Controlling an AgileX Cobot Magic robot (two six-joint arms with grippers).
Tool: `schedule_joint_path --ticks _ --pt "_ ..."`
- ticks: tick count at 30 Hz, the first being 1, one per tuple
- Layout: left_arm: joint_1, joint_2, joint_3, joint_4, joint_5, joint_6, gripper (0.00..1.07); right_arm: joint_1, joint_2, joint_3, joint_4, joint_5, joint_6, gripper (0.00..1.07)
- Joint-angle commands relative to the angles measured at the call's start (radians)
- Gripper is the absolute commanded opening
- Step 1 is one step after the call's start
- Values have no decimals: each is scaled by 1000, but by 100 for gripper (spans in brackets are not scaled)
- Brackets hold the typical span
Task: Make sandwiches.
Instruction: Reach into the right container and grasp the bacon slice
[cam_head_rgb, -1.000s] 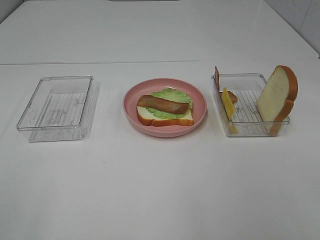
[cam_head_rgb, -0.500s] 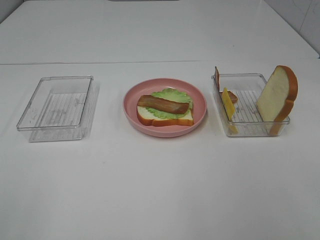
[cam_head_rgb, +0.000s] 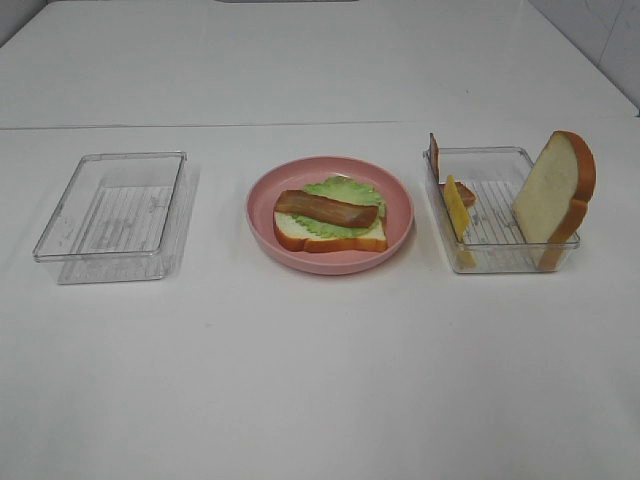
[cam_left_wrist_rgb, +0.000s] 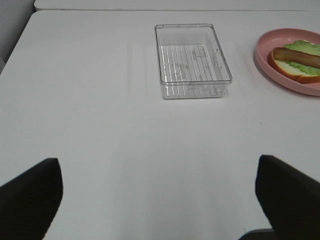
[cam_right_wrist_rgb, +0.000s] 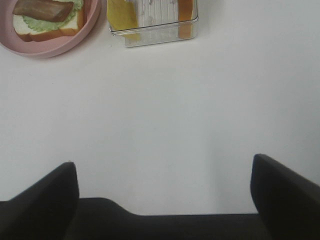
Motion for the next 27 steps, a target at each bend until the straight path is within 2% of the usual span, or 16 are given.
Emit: schedule_joint_path --ticks 1,3,4,5,6,8,9,11,12,14,16,17,18,20,26,27 --pt "1 -18 1 -9 -6 3 100 -1 158 -70 -5 -7 -21 87" --pt "1 -18 1 -9 -6 3 100 -1 314 -176 -14 -7 -36 87" --pt "1 -18 1 -9 -6 3 100 -1 314 -176 -14 -7 -36 87" --pt "1 -18 1 -9 -6 3 100 -1 425 -260 -15 -6 -36 87" --pt "1 -18 1 -9 -6 3 100 -1 425 -260 -15 -6 -36 87" --pt "1 -18 1 -9 -6 3 100 -1 568 -380 -14 7 -44 87" --pt "1 -18 1 -9 -6 3 100 -1 568 -380 -14 7 -44 87" --pt "1 -18 1 -9 -6 3 100 -1 699 -523 -14 39 -63 87" --pt "1 -18 1 -9 -6 3 100 -1 699 -523 -14 39 -63 87" --pt "1 -18 1 -9 -6 3 100 -1 822 -654 -15 81 -77 87" --pt "1 -18 1 -9 -6 3 100 -1 861 -690 -14 92 -78 87" --pt "1 -18 1 -9 -6 3 100 -1 935 -773 -14 114 -81 87" --pt "1 -18 1 -9 -6 3 100 -1 935 -773 -14 114 -81 87" --pt "1 -18 1 -9 -6 3 100 -1 1027 -882 -14 138 -89 87" --pt "1 -18 1 -9 -6 3 100 -1 1204 -1059 -8 175 -83 87" --pt "1 -18 1 -9 -6 3 100 -1 1204 -1059 -8 175 -83 87"
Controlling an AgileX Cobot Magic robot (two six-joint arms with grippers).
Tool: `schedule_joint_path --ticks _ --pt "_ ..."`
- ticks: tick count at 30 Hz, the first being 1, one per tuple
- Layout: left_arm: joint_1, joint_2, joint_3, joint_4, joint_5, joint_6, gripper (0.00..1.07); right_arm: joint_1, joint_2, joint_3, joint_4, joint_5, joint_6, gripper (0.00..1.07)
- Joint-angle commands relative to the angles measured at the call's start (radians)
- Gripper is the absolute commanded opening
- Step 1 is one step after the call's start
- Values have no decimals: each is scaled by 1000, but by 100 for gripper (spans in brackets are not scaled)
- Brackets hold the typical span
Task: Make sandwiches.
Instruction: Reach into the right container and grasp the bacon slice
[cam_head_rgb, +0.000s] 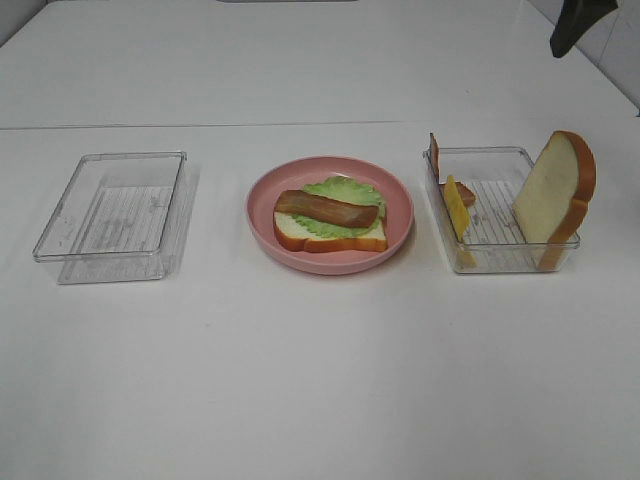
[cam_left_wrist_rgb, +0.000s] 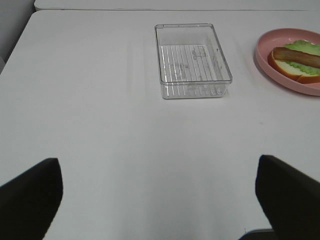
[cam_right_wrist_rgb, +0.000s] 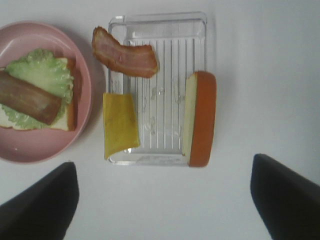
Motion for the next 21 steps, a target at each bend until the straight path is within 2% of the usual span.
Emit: schedule_joint_path --ticks 1,6,13,21 --pt "1 -18 1 -9 -6 3 100 -1 125 -118 13 81 -5 87" --pt "1 -18 1 -9 -6 3 100 1 237 -211 37 87 -2 87" --pt "1 -18 1 -9 -6 3 100 5 418 -360 179 84 -4 87" --pt "1 -18 1 -9 -6 3 100 71 567 -489 175 74 -2 87"
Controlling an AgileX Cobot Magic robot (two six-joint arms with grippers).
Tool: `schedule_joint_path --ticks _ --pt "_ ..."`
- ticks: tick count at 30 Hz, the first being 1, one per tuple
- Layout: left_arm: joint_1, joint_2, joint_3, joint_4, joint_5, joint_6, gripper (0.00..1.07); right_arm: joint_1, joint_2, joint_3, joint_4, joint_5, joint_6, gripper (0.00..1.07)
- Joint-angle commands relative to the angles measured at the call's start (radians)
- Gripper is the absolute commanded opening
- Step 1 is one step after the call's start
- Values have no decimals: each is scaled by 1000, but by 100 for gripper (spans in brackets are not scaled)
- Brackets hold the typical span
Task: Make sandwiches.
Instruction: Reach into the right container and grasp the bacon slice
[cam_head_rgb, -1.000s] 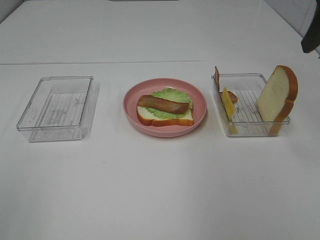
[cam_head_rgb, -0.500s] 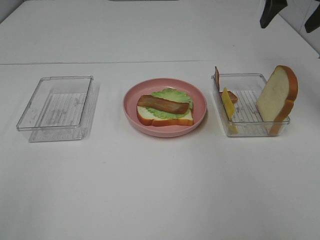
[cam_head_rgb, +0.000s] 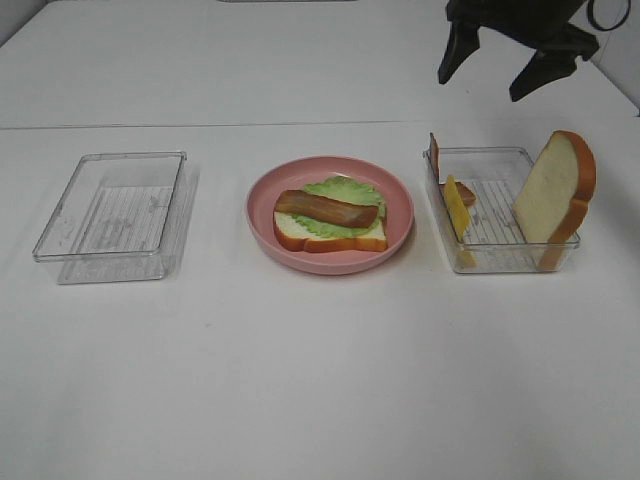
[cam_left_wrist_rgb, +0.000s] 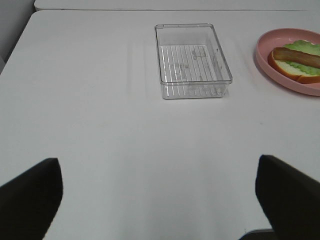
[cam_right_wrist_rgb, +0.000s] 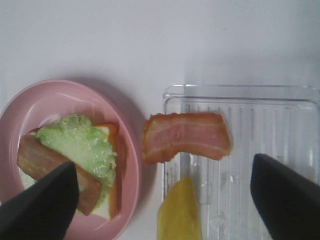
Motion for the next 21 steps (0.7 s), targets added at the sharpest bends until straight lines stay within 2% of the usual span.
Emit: schedule_joint_path --ticks 1,8,21 --pt "1 -18 1 -9 -6 3 100 21 43 -33 1 69 -3 87" --pt "1 -18 1 -9 -6 4 100 43 139 -55 9 50 8 87" --pt "1 -18 1 -9 -6 4 100 43 202 -55 28 -6 12 87"
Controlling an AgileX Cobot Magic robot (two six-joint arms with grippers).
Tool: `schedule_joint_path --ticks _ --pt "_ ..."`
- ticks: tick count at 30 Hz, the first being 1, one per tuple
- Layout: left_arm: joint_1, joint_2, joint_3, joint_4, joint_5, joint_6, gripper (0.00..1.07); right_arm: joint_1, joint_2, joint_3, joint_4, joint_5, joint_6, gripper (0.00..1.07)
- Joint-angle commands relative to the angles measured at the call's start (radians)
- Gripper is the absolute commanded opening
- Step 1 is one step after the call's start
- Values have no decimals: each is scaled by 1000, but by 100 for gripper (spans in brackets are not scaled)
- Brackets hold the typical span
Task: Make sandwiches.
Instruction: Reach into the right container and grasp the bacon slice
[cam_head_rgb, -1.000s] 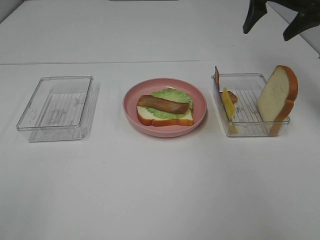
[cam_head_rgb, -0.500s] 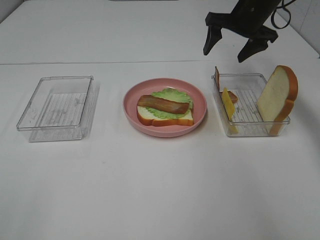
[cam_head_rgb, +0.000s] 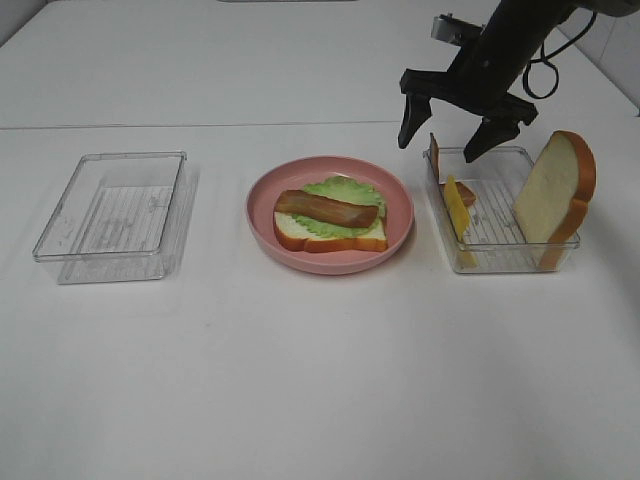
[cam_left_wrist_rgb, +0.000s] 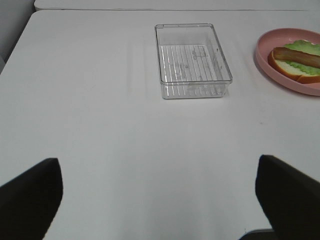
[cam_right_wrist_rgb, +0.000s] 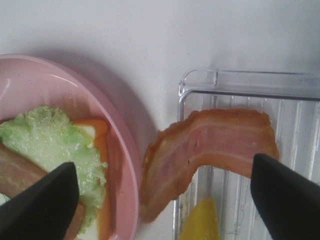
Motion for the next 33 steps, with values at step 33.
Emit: schedule_joint_path --ticks 33 --pt "1 -18 1 -9 -6 4 100 0 21 -4 -10 -35 5 48"
